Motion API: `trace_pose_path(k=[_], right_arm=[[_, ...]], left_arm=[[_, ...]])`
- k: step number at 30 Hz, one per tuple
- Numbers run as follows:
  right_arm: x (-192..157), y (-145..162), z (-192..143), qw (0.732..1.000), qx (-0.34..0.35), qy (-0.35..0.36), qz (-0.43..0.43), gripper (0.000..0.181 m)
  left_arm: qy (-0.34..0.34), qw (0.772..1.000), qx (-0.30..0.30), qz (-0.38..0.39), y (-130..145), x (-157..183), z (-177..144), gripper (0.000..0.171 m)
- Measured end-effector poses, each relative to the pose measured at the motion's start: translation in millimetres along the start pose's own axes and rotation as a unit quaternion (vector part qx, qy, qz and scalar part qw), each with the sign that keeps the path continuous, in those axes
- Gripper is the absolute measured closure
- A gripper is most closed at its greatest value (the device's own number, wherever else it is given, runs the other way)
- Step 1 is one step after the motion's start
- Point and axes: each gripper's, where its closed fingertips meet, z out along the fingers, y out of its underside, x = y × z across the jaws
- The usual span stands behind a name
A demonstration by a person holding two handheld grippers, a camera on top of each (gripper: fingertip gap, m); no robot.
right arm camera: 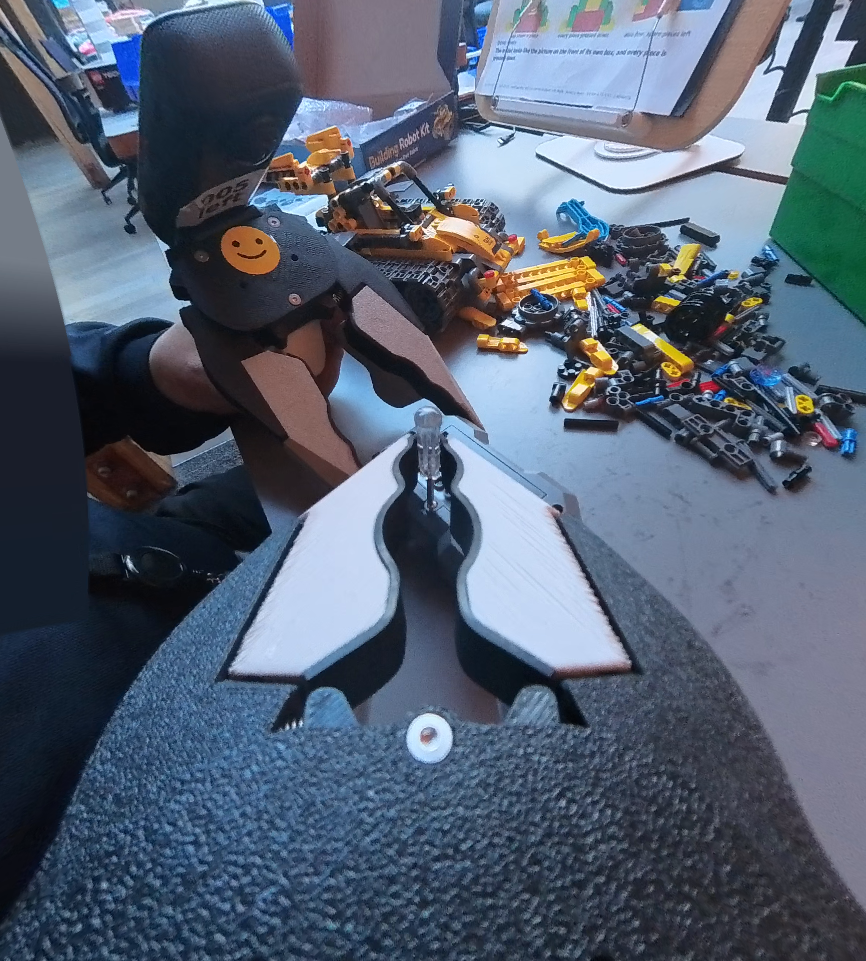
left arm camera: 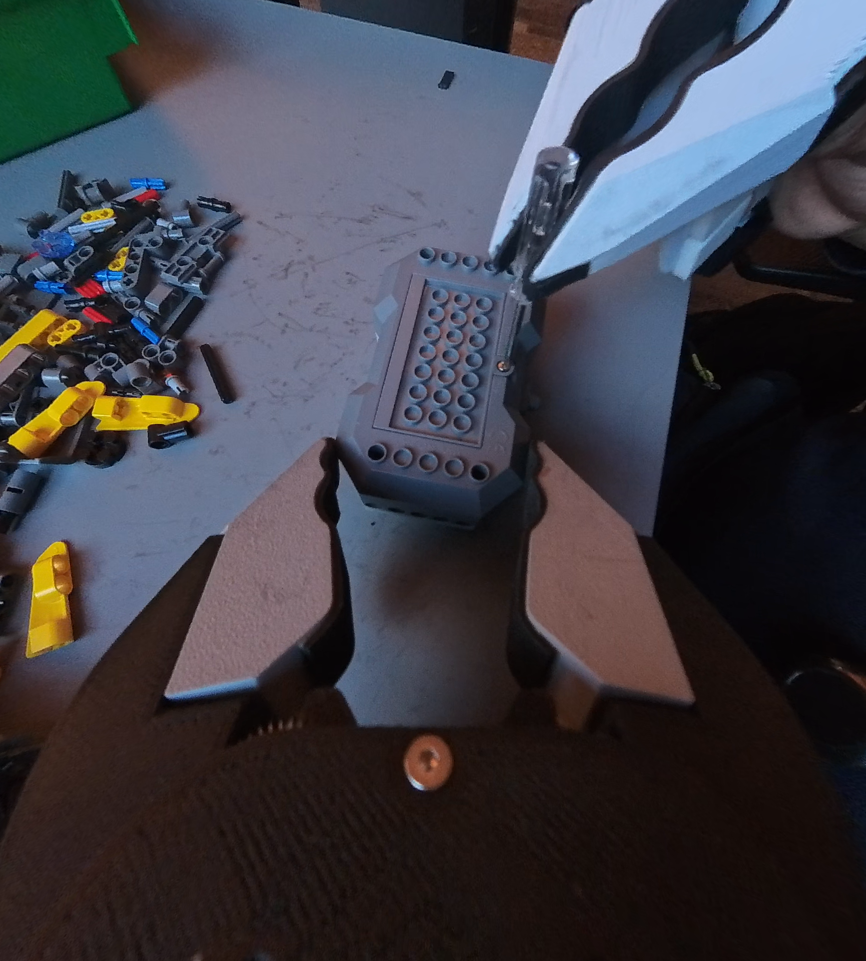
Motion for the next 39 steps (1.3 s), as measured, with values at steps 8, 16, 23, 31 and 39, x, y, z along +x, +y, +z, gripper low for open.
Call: trace_pose_path(k=[8,16,23,31,39], right_arm=[[-2.0,1.0,0.2,0.999,-0.008,-0.017,-0.028,0.174],[-4.9,3.4,-1.2,0.995,-0.020,-0.039,-0.087,0.174],[-9.6,3.9,1.0,0.986,-0.036,-0.134,-0.097,0.174],[-23.3,6.2,-0.3,0.904,-0.056,-0.380,-0.187,0.174],[-35.7,8.8,0.2,0.800,-0.119,-0.559,-0.181,0.174]], left_arm=[[0.001,1.000,0.001,-0.001,-0.2,0.1,0.0,0.103],[0.002,1.000,0.001,-0.001,-0.3,0.1,0.1,0.103],[0.007,1.000,0.000,0.006,-0.2,1.6,0.2,0.103],[0.052,0.997,0.000,0.049,1.0,5.5,-1.4,0.103],[0.106,0.989,0.001,0.106,4.2,10.6,-5.5,0.104]])
